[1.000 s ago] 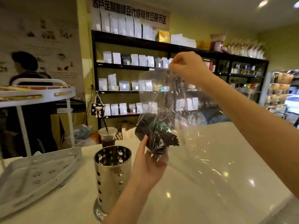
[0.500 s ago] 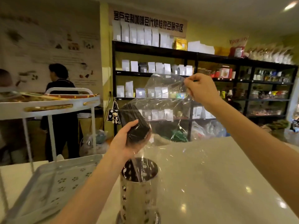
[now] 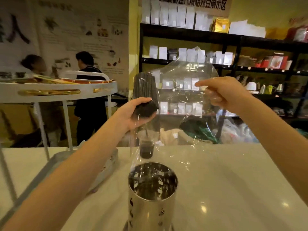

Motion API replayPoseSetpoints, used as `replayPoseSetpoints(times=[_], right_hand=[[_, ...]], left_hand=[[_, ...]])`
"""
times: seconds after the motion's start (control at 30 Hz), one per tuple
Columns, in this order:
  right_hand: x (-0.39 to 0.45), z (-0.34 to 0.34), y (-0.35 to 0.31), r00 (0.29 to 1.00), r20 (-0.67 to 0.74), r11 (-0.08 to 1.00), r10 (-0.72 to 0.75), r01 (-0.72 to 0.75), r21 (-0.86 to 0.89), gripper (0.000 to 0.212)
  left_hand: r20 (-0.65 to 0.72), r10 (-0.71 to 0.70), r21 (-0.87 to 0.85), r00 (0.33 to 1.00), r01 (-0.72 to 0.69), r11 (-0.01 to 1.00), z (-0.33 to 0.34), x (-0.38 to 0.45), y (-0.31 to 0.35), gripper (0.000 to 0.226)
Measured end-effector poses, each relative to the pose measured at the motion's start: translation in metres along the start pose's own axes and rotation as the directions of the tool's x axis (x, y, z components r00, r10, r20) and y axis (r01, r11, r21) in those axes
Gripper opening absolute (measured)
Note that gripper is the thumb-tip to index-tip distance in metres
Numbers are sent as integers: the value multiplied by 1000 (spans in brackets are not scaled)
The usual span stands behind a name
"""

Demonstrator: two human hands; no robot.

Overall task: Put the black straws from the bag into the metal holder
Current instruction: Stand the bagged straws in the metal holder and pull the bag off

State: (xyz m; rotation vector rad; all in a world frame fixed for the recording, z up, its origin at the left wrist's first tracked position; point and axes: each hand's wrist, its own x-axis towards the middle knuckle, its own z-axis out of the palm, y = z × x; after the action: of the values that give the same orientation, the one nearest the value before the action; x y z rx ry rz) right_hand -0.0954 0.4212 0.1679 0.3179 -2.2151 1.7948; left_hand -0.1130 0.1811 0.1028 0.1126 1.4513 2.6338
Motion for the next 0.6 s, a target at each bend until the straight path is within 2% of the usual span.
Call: replayPoseSetpoints(times=[0.07, 0.17, 0.2, 0.33, 0.47, 0.53, 0.6], right_hand=[[4, 1, 7, 999, -6, 998, -34, 35, 47, 19], [2, 5, 19, 999, 2, 988, -47, 46, 145, 11], [1, 7, 24, 999, 14, 981, -36, 33, 192, 14], [-6, 12, 43, 998, 58, 946, 13, -31, 324, 27], [-20, 13, 50, 986, 163, 920, -35, -32, 391, 38], [-28, 13, 52, 972, 215, 925, -91, 2, 380, 48], [-34, 11, 55, 956, 256, 925, -146, 40, 379, 48]], left_hand=[[10, 23, 35, 1000, -23, 999, 1, 8, -1, 40], [-21, 45, 82, 999, -43, 996, 1, 12, -10, 7], [-23, 49, 93, 999, -47, 995, 1, 10, -14, 3], [-23, 91, 175, 996, -86, 981, -1, 1, -27, 5], [32, 153, 253, 988, -156, 955, -8, -10, -33, 37], [65, 186, 264, 980, -197, 944, -9, -19, -36, 31], [77, 233, 302, 969, -246, 921, -8, -29, -38, 20]])
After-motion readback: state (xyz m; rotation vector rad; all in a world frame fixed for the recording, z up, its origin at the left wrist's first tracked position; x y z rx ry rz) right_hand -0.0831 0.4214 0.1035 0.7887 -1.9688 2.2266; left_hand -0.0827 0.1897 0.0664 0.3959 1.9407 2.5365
